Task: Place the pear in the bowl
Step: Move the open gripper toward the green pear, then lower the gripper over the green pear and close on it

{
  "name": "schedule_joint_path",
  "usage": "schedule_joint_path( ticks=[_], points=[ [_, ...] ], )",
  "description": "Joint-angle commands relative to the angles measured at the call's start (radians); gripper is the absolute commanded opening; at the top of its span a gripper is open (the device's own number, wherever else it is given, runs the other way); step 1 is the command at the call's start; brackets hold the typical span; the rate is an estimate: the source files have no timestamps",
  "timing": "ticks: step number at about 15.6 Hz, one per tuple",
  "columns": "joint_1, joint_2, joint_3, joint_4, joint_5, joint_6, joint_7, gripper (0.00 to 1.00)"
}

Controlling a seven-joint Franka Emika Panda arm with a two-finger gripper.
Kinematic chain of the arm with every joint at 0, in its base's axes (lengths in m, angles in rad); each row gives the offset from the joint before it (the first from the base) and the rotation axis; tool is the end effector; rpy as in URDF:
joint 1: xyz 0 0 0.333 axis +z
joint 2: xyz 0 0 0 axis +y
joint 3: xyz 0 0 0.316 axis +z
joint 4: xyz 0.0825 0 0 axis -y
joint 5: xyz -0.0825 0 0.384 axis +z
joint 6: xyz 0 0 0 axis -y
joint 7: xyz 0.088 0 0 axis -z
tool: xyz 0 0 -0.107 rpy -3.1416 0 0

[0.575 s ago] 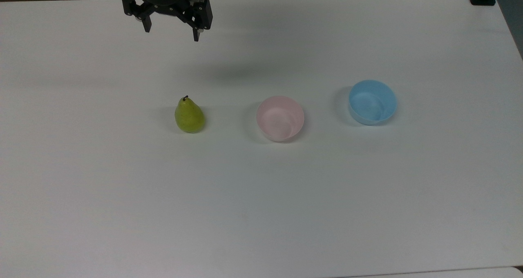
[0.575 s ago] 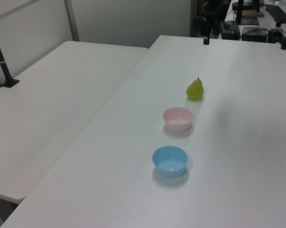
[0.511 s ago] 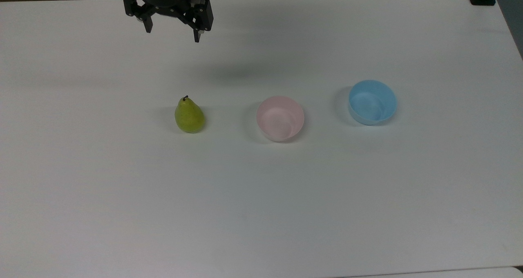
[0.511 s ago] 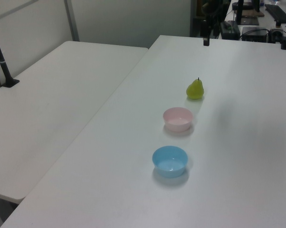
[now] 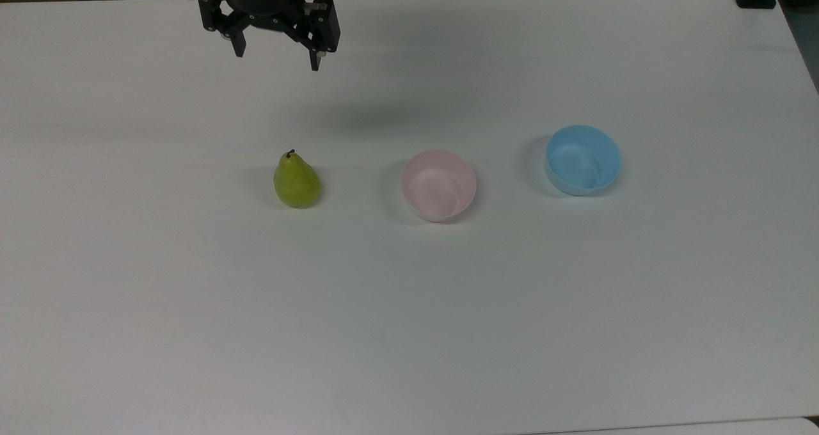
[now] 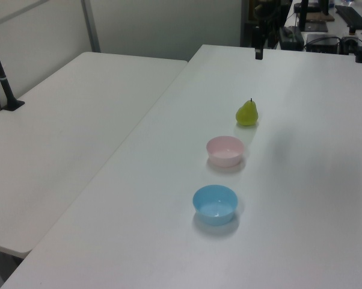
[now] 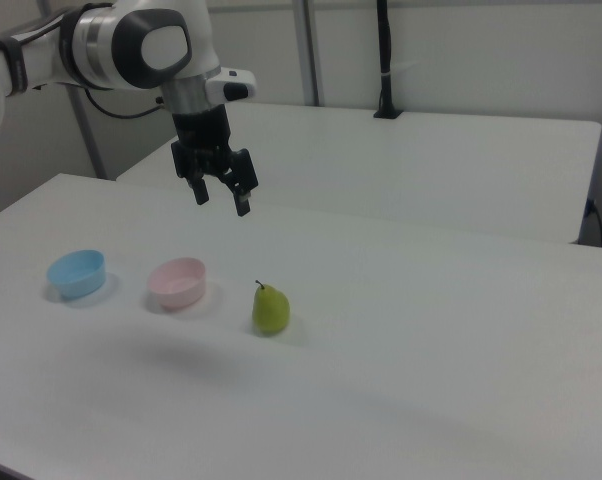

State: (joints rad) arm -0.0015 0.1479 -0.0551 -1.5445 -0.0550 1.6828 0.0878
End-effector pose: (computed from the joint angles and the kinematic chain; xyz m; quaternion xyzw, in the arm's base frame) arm 0.6051 -0.0374 0.5612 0.9971 -0.0686 -0.0042 0.0314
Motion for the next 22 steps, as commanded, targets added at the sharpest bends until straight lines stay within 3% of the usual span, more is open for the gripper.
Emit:
schedule_joint_path(
  ticks=[1, 13, 21, 22],
  points=[
    [0.003, 0.018, -0.002, -0.014, 0.007, 0.049, 0.004, 1.0],
    [0.015, 0.321, -0.031, -0.022, -0.098, 0.23, -0.094, 1.0],
    [0.038, 0.375, -0.031, -0.045, -0.135, 0.29, -0.088, 1.0],
    [0.04, 0.375, -0.031, -0.045, -0.134, 0.29, -0.088, 0.9]
  ],
)
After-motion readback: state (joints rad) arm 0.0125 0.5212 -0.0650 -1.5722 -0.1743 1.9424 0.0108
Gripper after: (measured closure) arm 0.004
